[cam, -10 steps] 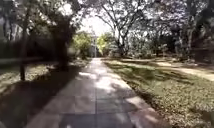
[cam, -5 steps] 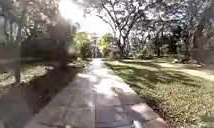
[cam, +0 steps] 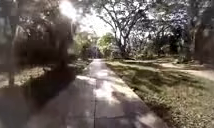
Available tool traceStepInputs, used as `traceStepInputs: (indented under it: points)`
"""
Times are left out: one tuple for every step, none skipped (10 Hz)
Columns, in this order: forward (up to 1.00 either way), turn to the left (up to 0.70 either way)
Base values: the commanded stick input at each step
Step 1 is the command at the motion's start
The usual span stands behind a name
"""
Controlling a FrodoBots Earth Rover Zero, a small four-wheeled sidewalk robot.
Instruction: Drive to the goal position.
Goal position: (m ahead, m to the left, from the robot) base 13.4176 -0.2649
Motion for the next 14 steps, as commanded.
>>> traceStepInputs:
  points:
    - [0.5,0.0]
    - [0.5,0.0]
    - [0.5,0.0]
    - [0.5,0.0]
    - [0.5,0.0]
    - [0.5,0.0]
    - [0.5,0.0]
    - [0.5,0.0]
    - [0.5,0.0]
    - [0.5,0.0]
    - [0.5,0.0]
    - [0.5,0.0]
    - [0.5,0.0]
    - [0.5,0.0]
